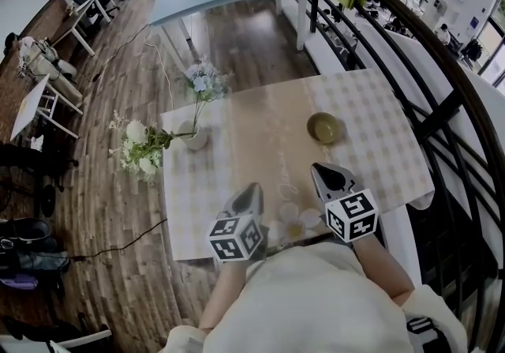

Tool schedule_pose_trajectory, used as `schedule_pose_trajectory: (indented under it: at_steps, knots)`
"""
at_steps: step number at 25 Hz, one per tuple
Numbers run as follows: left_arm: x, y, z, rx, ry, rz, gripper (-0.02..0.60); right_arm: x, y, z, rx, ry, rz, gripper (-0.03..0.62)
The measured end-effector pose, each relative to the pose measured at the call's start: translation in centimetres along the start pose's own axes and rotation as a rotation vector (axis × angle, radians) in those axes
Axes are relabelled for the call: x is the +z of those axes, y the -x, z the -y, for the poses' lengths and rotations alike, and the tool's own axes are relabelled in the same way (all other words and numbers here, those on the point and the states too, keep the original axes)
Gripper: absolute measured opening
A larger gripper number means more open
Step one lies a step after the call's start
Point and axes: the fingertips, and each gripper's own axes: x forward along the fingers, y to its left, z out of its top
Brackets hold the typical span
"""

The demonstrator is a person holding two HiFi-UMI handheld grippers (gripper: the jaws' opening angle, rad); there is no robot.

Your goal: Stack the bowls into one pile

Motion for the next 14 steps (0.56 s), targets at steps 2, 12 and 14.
schedule_pose_trajectory:
  at_steps: [2, 12, 14]
  knots:
    - [0.05, -0.07, -0.02, 0.002, 0.0, 0.0, 0.005, 0.04, -0.1, 0.04, 0.004, 0.0, 0.0, 0.0]
    - [-0.05, -0.18, -0.27, 0.008, 0.011, 0.001, 0.005, 0.07, -0.55, 0.22, 0.018, 0.005, 0.001, 0.0]
    - [-0.08, -0.27, -0.32, 0.009, 0.012, 0.001, 0.005, 0.02, -0.61, 0.29, 0.02, 0.006, 0.002, 0.0]
